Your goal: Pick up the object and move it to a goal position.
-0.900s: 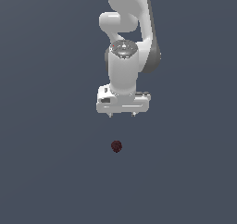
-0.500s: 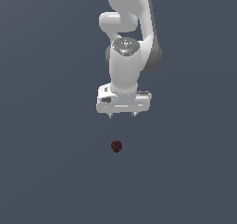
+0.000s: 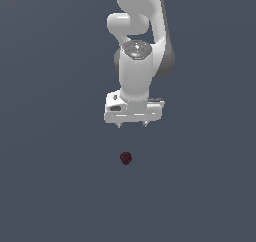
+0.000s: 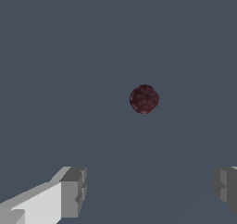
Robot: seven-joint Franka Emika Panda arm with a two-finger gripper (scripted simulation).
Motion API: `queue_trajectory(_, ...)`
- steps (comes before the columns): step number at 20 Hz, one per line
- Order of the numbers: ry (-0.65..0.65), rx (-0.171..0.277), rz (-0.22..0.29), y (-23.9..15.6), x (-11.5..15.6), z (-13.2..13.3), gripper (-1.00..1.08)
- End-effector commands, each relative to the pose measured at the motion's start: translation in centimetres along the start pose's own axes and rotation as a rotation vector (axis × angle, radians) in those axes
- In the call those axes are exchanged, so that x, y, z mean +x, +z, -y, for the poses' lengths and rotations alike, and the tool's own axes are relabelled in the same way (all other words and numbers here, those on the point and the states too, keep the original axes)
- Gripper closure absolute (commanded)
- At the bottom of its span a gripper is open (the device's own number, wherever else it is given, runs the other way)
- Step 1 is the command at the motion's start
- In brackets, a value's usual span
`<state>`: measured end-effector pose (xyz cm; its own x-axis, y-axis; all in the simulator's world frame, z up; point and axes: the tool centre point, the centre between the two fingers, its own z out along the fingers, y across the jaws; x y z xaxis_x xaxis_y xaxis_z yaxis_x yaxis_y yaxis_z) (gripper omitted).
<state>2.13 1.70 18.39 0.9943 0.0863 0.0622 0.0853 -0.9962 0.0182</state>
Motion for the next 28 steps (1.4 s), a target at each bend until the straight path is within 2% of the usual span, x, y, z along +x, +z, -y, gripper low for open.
queue_trajectory(1,-0.015,0.000,0.002,0.2,0.2,-0.1,-0.92)
queue_trajectory(10,-0.142,-0.001,0.015,2.0,1.6,-0.5,-0.92)
queue_trajectory(28,-0.563,0.026,0.049,9.0,5.4,-2.4,-0.92)
